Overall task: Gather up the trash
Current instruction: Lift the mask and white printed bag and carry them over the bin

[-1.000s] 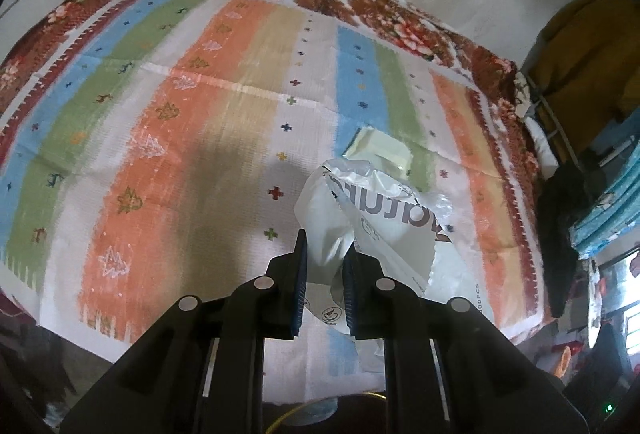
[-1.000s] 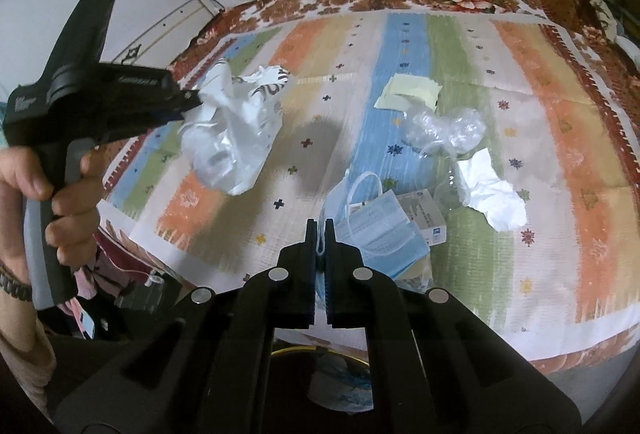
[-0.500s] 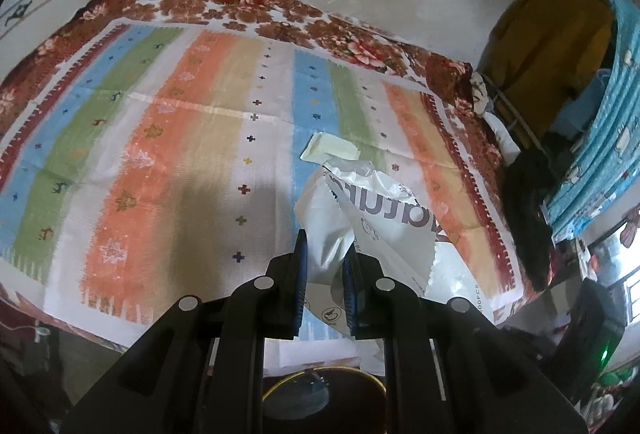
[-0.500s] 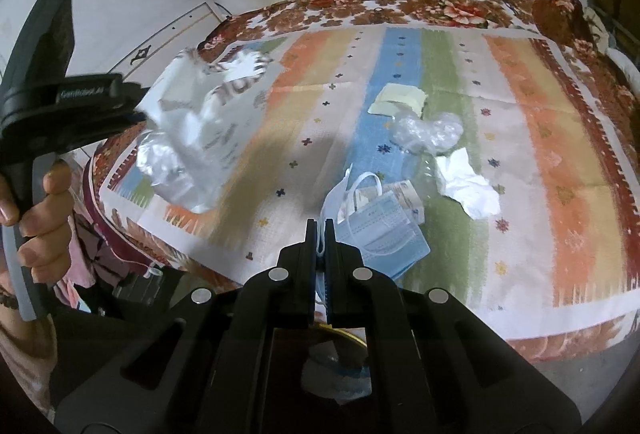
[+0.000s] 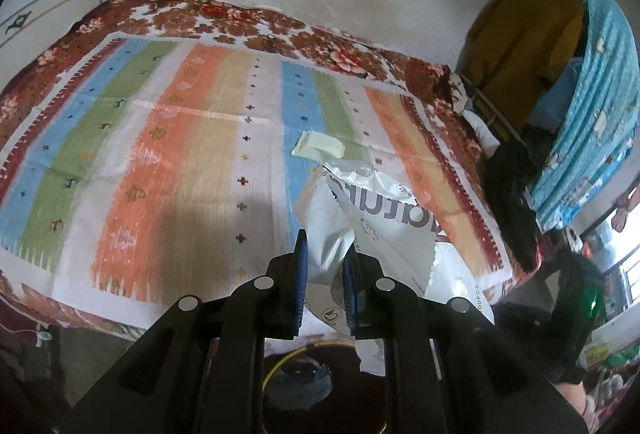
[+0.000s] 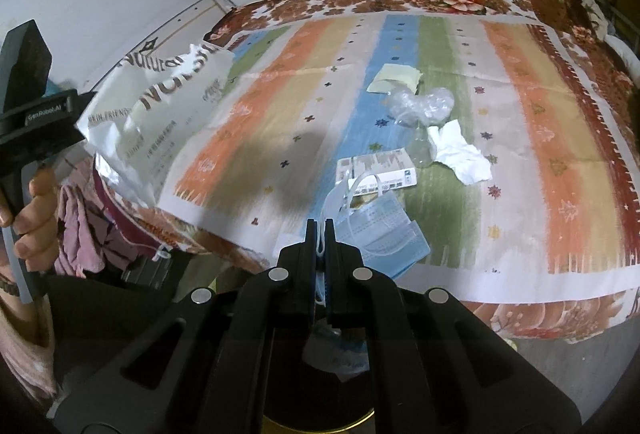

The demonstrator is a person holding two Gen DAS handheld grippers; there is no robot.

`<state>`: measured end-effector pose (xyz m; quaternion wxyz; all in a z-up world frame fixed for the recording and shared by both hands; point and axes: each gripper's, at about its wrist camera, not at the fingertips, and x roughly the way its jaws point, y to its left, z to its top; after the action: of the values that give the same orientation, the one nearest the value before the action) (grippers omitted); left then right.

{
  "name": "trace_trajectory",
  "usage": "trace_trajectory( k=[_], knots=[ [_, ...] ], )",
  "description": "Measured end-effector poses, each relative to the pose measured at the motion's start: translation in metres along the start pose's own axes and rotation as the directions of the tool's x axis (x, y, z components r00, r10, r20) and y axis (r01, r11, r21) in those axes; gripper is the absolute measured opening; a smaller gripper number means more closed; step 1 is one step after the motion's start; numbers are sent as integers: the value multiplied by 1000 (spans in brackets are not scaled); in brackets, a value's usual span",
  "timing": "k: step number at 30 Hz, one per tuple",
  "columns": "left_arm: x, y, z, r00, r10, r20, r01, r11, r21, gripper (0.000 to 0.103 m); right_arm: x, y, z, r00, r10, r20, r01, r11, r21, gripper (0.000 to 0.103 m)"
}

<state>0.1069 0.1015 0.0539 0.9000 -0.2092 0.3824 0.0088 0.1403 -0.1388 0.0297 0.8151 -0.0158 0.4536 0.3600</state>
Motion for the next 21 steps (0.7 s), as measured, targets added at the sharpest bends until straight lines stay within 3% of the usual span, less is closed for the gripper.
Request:
trace_trajectory(
  k=[21],
  knots=[
    [-11, -24, -65, 998, -50, -46, 55, 993, 105, 15, -23, -3, -44, 999, 34, 3, -34, 999, 26, 2]
  ],
)
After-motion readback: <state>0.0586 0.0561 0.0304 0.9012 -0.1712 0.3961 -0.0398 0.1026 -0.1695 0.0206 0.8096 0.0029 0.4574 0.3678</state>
